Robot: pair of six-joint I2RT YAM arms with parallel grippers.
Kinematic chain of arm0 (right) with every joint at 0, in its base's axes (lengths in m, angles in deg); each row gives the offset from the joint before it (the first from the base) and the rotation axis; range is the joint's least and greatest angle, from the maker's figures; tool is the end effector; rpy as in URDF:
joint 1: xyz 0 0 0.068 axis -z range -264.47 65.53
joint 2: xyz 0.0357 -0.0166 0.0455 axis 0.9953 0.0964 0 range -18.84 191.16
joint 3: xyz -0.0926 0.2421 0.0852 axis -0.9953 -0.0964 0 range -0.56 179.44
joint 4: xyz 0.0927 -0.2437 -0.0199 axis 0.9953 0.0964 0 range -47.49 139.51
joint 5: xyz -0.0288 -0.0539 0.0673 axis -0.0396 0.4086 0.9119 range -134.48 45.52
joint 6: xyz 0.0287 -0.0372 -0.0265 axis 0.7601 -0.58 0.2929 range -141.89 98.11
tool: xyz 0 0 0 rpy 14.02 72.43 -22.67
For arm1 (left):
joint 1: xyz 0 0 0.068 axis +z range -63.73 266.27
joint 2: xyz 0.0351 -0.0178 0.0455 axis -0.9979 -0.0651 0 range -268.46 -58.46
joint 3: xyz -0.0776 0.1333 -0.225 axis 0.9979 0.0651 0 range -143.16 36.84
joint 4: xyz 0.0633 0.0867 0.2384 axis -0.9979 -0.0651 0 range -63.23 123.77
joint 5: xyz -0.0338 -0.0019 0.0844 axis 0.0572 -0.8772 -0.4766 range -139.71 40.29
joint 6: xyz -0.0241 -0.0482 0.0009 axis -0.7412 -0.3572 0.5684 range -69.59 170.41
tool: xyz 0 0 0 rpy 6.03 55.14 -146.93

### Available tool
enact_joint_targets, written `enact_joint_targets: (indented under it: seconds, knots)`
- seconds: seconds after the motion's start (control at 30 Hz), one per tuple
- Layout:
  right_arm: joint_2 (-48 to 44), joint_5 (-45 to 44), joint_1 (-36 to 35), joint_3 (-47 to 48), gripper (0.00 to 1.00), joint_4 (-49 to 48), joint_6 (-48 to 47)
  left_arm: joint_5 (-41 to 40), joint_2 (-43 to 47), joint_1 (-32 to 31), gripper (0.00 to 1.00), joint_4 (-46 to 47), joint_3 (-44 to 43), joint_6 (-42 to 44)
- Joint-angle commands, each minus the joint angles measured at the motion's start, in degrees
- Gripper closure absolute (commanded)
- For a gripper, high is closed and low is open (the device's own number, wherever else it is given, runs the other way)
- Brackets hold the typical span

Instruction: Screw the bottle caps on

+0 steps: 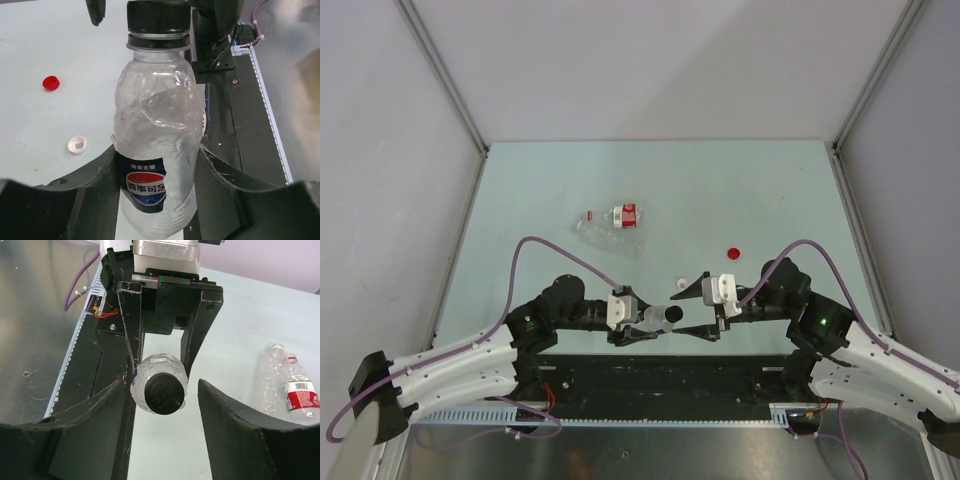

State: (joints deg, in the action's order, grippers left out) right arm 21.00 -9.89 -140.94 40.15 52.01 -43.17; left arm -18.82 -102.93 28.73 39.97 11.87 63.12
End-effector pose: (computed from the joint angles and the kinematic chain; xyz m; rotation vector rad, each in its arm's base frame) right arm 0.0734 0.1475 0.3308 -1.4479 1.0574 0.9642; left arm 0.0836 -0.1654 0.2492 1.3949 1.2802 -1.0305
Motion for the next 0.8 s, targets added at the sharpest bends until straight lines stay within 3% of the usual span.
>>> enact_joint_targets:
  seconds: [0.0, 0.3, 0.37, 0.43, 0.6, 0.77]
  knots:
    - [0.3, -1.2, -0.3, 0.2, 0.4, -0.5, -1.0, 0.7, 0.8, -0.3, 1.0, 0.9, -2.6, 1.7]
    - [0.8, -2.9, -0.5, 0.2, 0.79, 0.5, 0.7, -0.5, 2.1, -0.3, 1.0, 0.9, -3.1, 1.7]
    - [1.1, -4.7, -0.5, 0.2, 0.91, 0.0, 3.3, -3.2, 2.9, -0.3, 1.0, 1.3, -3.5, 1.5]
    - [1.9, -8.3, -0.8, 0.2, 0.97, -1.6, 7.8, -8.4, 3.3, -0.3, 1.0, 1.9, -4.2, 0.9]
    - [6.9, -29.7, -3.2, 0.2, 1.0, -11.0, 33.0, -25.0, 1.6, -0.4, 0.98, 5.5, -5.2, 1.7]
    - [12.9, -61.3, -6.7, 0.2, 1.0, -14.0, 65.4, -39.1, -4.4, -0.4, 1.0, 13.0, -5.9, 3.3]
